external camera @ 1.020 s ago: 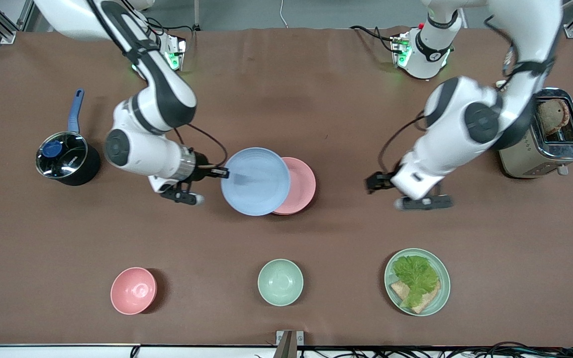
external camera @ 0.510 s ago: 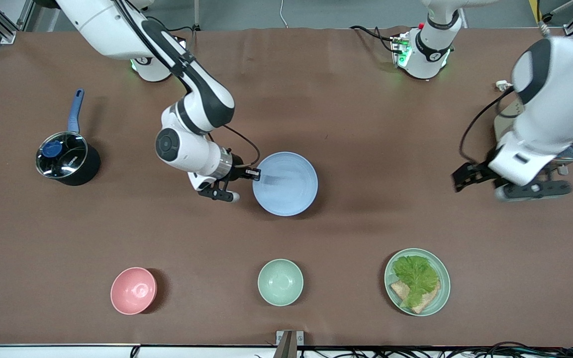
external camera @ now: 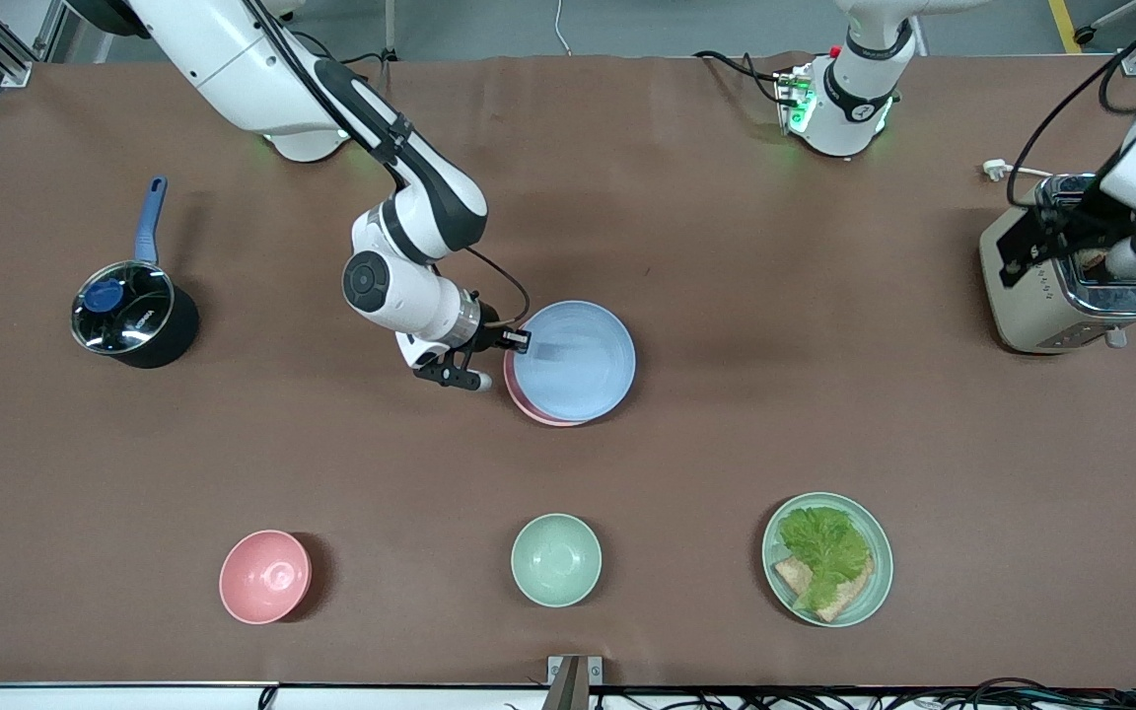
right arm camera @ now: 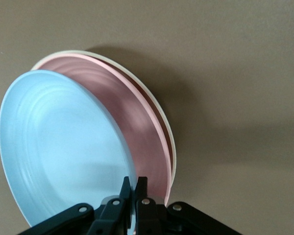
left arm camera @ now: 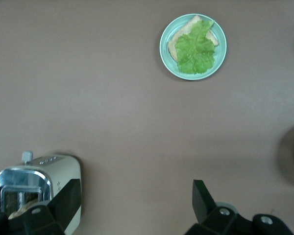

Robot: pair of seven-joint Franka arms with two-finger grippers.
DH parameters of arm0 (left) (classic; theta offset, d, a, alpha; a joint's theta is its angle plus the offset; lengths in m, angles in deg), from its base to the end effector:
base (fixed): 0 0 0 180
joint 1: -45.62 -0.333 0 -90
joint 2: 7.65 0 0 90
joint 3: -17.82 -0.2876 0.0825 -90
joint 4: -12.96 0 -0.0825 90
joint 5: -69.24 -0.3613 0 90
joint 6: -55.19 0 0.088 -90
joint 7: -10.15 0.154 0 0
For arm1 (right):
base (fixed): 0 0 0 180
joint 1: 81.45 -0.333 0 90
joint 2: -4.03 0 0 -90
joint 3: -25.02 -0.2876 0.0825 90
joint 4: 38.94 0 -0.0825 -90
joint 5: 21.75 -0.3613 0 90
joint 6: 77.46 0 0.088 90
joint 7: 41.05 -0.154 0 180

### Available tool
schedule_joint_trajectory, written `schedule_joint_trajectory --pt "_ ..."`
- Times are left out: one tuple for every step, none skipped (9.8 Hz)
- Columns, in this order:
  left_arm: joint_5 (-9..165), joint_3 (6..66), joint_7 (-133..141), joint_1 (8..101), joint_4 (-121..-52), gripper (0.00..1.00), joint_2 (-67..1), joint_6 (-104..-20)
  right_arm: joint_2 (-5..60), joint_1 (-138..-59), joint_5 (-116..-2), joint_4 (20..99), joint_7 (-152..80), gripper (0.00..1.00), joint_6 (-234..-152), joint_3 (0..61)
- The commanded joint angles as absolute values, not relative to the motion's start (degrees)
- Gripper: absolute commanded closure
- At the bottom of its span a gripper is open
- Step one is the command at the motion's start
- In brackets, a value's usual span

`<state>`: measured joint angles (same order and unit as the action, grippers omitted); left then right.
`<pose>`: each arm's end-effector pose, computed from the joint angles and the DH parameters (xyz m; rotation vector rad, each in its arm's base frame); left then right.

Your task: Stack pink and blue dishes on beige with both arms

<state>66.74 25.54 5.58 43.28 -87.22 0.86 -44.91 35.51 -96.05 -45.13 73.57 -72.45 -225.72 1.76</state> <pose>0.5105 -0.0459 0.5617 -3.0822 0.0287 -0.2327 0.4771 0.3753 0.1711 -2.6948 0.3990 0.2435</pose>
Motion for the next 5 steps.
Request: schedule_joint_trajectory --pt "68.27 24.68 4.88 44.65 -81.48 0.0 -1.65 -39.93 34.36 -95.51 -44.96 75.67 -72.87 0.94 -226.79 1.12" --pt "68.27 24.24 4.88 44.66 -76.48 0.0 -4.11 -35.82 34.01 -95.07 -44.96 75.67 -72.52 0.94 -225.92 1.12" --pt "68.27 21.97 4.97 45.96 -70.94 0.0 -6.83 -32.82 32.7 -93.76 -44.96 75.24 -71.74 0.94 -223.82 1.03" --pt "68.27 21.34 5.05 46.32 -70.11 0.0 -7.21 -32.53 31.21 -92.53 -44.96 75.15 -70.42 0.94 -220.49 1.12" --pt "69.14 21.33 5.14 45.89 -70.45 0.0 -6.95 -31.74 31.37 -92.17 -44.78 75.15 -69.1 0.94 -220.28 1.2"
